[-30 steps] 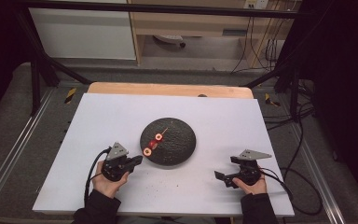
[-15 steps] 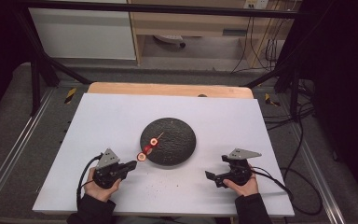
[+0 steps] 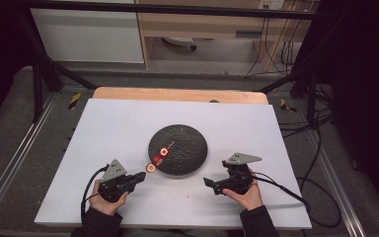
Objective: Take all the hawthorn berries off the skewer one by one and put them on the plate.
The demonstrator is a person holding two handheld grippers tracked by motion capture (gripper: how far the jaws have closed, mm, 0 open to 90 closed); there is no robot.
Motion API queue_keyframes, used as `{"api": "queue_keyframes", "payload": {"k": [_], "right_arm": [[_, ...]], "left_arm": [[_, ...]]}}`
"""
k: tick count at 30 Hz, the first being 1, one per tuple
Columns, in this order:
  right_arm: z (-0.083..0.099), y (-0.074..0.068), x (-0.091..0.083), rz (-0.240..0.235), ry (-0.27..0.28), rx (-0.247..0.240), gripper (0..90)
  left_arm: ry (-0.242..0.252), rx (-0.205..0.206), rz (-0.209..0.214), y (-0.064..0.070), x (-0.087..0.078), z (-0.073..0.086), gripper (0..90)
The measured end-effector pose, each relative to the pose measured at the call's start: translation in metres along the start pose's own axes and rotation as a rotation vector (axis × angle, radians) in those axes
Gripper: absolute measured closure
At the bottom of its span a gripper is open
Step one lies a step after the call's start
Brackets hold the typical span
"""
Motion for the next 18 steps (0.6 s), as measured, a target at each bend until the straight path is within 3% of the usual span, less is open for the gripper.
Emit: {"api": "queue_keyframes", "payload": {"k": [9,18], "right_arm": [[-0.027,-0.019,0.019,-0.033,0.02,-0.016,1.1],[-0.054,-0.035,0.036,-0.078,0.082,0.006,5.0]], "left_arm": [[0.01,0.011,0.0,0.003,0.001,-0.001,88.3],[0.006,0.027,0.01,0.01,0.003,0.001,88.3]]}}
Point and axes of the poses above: each handheld gripper's, and its own axes: x roughly forward along the jaws, z roughly out of its underside, y roughly to its right, the point moved 6 cm from there along x, roughly forward along the jaws, and after that the axes turned 8 degrees about -x, right-handed, at the moved point
